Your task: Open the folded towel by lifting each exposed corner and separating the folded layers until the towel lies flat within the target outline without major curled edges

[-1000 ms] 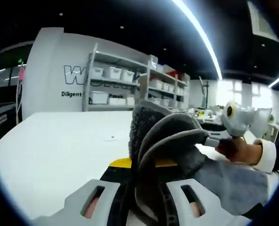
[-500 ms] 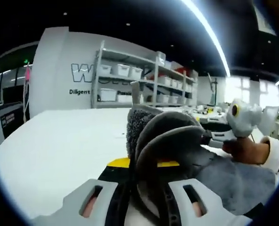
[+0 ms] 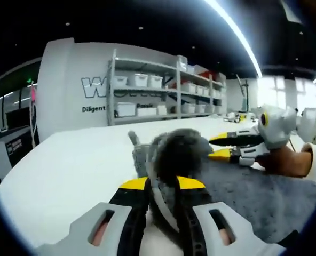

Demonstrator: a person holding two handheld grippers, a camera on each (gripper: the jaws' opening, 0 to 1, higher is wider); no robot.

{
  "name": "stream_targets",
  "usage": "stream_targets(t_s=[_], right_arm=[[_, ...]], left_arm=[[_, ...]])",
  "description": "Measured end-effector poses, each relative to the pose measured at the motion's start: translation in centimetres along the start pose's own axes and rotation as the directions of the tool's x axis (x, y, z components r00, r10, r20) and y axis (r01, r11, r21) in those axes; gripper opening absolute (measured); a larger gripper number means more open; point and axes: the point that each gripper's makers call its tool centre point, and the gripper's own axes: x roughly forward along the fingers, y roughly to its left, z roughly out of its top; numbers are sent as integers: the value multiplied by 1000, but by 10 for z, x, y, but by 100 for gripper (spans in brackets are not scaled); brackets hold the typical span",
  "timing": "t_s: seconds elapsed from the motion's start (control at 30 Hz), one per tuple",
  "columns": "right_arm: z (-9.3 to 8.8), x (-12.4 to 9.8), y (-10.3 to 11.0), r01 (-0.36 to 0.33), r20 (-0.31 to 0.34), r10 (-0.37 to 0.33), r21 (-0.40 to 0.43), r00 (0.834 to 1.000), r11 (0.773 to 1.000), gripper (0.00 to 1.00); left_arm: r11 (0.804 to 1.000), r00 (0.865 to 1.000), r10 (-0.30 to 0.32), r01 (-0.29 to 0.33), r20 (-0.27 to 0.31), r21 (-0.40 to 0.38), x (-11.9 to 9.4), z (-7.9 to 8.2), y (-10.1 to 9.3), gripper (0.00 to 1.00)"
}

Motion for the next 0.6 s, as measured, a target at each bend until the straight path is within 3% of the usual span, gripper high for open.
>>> stream_targets(t_s=[0.17, 0.27, 0.43, 0.6], right_arm=[[1, -11, -1, 3, 10, -3, 18, 1000, 1000, 20], [11, -13, 10, -48, 43, 47, 42, 998, 998, 21], [21, -30, 33, -127, 83, 126, 10, 989, 992, 38], [38, -41, 54, -226, 141, 210, 114, 968, 967, 52]], left_arm=[[1000, 1000, -15, 15, -7, -9, -2, -1, 0, 19], [1000, 1000, -23, 23, -17, -16, -3, -3, 0, 22], [999, 999, -35, 36, -26, 17, -11, -2, 2, 24], [994, 992, -112, 111, -56, -19, -20, -6, -4, 33]])
